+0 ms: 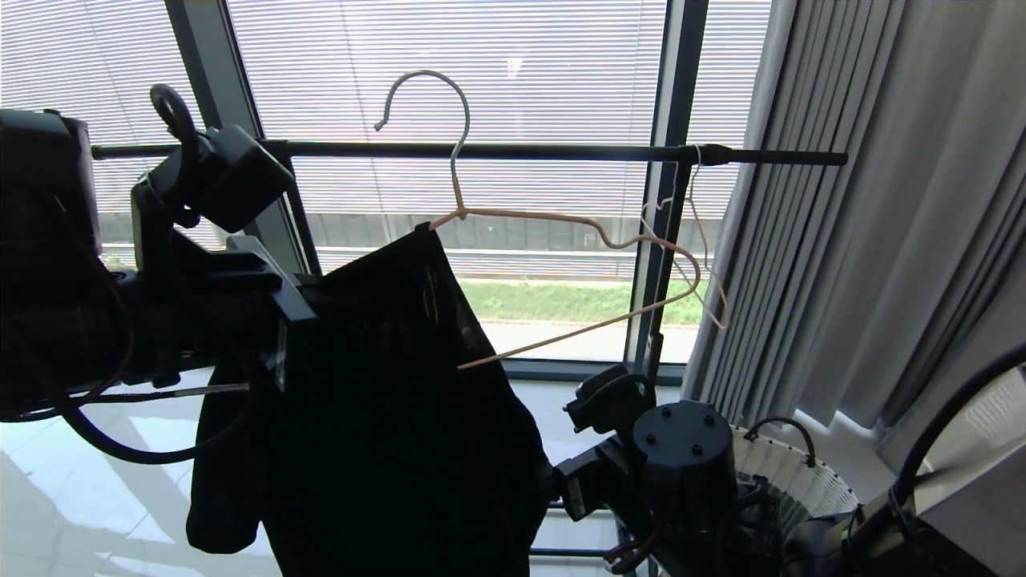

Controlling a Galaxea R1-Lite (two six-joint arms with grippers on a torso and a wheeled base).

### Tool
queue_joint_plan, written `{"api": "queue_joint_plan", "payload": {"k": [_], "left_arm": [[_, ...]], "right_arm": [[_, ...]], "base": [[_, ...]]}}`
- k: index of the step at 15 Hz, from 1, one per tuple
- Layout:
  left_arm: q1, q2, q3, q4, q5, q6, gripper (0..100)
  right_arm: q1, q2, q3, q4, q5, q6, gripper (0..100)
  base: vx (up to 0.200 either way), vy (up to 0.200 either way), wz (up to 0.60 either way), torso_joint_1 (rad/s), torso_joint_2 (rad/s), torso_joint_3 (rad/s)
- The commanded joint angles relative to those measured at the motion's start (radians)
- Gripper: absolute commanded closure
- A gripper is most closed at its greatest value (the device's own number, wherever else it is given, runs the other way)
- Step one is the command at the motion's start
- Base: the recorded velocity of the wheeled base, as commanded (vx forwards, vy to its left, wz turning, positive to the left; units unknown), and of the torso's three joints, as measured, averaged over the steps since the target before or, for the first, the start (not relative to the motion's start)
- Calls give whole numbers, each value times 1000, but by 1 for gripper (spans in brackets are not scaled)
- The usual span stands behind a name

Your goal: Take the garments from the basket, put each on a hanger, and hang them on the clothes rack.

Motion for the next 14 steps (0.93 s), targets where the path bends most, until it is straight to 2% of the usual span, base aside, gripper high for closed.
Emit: {"api": "queue_joint_plan", "payload": {"k": [1, 3, 5, 6, 7, 11, 14], "left_arm": [[11, -2, 5, -3, 0, 3, 100], [68, 1, 18, -4, 8, 41, 100], [110, -4, 39, -4, 12, 72, 100], [110, -4, 39, -4, 12, 72, 100], [117, -21, 65, -4, 12, 84, 100], [119, -71, 159, -4, 12, 93, 100], [123, -84, 223, -4, 14, 133, 100]], "right_arm": [[-46, -18, 19, 0, -6, -20, 0], [-134, -24, 13, 0, -46, -59, 0], [-190, -53, 16, 0, -46, -88, 0], [-190, -53, 16, 0, -46, -88, 0], [-242, -70, 15, 0, -46, -117, 0], [-282, -95, 15, 0, -46, -140, 0], [-298, -108, 15, 1, -46, -149, 0]], "base": [[0, 0, 0, 0, 0, 0], [0, 0, 0, 0, 0, 0], [0, 0, 0, 0, 0, 0], [0, 0, 0, 0, 0, 0], [0, 0, 0, 0, 0, 0], [0, 0, 0, 0, 0, 0], [0, 0, 0, 0, 0, 0]]}}
